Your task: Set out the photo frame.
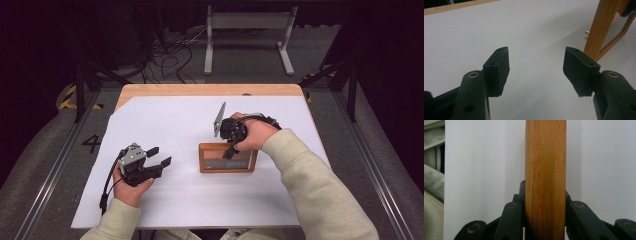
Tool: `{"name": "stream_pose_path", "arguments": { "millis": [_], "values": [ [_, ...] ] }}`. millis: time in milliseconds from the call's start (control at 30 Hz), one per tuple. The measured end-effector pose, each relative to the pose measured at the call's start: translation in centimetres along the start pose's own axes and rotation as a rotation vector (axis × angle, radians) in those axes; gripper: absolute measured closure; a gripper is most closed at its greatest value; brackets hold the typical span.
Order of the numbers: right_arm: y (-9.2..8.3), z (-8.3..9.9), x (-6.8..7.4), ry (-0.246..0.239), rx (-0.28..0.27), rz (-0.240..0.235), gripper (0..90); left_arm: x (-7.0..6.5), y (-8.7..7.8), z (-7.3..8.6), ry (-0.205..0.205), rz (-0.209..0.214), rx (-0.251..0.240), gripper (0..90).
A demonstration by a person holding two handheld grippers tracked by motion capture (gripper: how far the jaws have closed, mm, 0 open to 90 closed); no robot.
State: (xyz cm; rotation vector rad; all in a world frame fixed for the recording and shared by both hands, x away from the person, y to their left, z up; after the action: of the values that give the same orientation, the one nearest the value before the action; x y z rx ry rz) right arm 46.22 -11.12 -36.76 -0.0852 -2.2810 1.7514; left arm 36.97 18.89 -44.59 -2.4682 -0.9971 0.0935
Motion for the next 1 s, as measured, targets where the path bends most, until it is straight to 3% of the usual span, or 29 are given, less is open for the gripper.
{"name": "stream_pose_path", "arguments": {
  "millis": [200,500,833,1000],
  "values": [
    [0.0,0.1,-0.1,-0.006,-0.007,-0.001,73.8,0.0,0.0,0.0,0.0,0.001,0.001,38.5],
    [-0.5,0.4,-0.6,0.029,-0.07,0.027,67.4,0.0,0.0,0.0,-0.001,0.001,0.0,38.5],
    [-0.8,0.7,-1.5,0.07,-0.181,0.099,41.9,0.0,0.0,0.0,0.002,0.006,0.0,38.4],
    [-1.2,1.0,-1.5,0.095,-0.225,0.1,35.1,0.0,0.0,0.0,0.001,0.007,-0.005,38.4]
  ]
}}
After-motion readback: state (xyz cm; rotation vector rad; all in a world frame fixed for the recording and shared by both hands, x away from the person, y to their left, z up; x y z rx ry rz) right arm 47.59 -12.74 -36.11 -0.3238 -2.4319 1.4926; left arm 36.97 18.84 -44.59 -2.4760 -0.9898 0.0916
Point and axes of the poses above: each handheld gripper's, and its own axes: y roughly forward along the jaws, z roughly out of its underside, x roughly to its left, the point moved 1 cm from there along y, roughly forward along the jaws, and after that the axes turned 12 degrees about y, right-handed, at the moved point
